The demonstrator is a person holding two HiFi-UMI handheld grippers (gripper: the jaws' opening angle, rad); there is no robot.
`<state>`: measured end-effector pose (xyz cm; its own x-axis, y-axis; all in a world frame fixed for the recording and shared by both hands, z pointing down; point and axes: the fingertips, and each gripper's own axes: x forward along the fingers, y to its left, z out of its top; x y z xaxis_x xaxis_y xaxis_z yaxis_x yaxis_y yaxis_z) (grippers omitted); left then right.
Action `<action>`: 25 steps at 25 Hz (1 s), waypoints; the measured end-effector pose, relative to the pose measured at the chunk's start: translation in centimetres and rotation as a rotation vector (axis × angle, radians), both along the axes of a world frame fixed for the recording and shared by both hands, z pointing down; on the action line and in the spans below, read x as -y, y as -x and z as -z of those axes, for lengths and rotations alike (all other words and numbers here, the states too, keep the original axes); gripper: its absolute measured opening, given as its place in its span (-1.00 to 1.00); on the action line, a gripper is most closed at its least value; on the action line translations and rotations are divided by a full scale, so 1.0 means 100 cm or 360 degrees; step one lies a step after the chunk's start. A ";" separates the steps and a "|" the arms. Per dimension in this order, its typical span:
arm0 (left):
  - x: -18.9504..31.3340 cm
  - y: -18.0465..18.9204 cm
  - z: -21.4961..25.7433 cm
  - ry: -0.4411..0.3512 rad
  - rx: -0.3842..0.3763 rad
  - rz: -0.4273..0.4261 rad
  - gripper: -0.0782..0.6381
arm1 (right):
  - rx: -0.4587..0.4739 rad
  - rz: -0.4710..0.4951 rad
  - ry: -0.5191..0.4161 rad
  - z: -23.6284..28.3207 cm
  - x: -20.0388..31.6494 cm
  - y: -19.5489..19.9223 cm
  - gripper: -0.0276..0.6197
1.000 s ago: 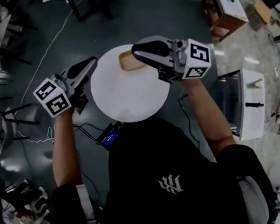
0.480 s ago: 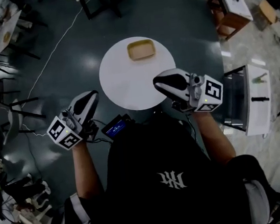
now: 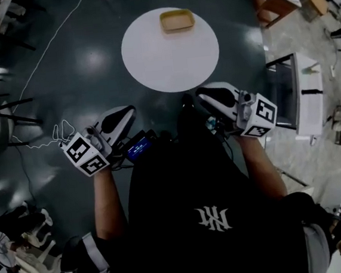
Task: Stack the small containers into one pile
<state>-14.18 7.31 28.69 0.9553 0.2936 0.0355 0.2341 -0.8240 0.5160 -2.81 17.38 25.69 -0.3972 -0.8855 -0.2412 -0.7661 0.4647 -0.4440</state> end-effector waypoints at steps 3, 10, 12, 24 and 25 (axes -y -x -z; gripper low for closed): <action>-0.014 0.024 -0.006 0.0013 -0.0019 -0.0013 -0.78 | -0.0038 0.0018 0.0033 -0.003 -0.009 0.037 -0.77; -0.037 0.047 0.006 -0.0079 -0.0059 -0.0070 -0.78 | -0.0128 0.0096 0.0089 0.000 -0.015 0.084 -0.77; -0.038 0.053 0.011 -0.0098 -0.0070 -0.0075 -0.77 | -0.0126 0.0124 0.0096 0.001 -0.007 0.099 -0.78; -0.062 0.028 0.012 -0.0153 -0.0079 -0.0229 -0.78 | -0.0129 0.0144 0.0125 -0.008 -0.008 0.103 -0.78; -0.063 0.026 0.012 -0.0153 -0.0083 -0.0233 -0.78 | -0.0131 0.0136 0.0128 -0.009 -0.009 0.101 -0.78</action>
<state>-16.79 13.63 27.46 0.9037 0.4276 0.0219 0.3797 -0.8241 0.4204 -12.96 18.24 26.57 -0.4874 -0.8628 -0.1344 -0.7607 0.4952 -0.4197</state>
